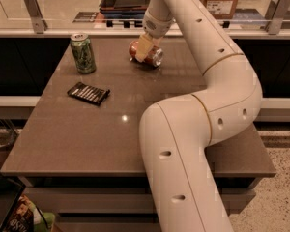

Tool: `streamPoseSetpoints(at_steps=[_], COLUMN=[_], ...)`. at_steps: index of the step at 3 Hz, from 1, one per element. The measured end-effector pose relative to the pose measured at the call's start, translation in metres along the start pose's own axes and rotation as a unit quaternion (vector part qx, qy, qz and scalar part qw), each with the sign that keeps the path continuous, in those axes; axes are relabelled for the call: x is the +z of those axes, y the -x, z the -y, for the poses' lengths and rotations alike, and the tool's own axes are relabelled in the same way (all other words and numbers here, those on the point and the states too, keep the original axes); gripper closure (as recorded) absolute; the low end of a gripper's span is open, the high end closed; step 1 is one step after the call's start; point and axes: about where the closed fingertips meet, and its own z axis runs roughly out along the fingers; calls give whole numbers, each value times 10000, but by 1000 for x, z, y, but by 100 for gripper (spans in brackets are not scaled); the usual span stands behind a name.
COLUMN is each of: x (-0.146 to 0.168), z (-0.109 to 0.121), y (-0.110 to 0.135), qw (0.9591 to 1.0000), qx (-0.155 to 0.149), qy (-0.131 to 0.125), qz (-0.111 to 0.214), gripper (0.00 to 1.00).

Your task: Place coke can upright

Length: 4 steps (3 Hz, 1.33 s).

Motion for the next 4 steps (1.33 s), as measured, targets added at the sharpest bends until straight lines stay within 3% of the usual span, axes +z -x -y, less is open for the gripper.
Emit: streamPoseSetpoints(at_steps=[2,3,4], x=[9,14,14], z=[3,4,5], y=[7,10,11], qw=[9999,9999,9999], qx=[-2,-4,3], qy=[-44,-55,-69], qz=[93,121,150], gripper=[88,100,100])
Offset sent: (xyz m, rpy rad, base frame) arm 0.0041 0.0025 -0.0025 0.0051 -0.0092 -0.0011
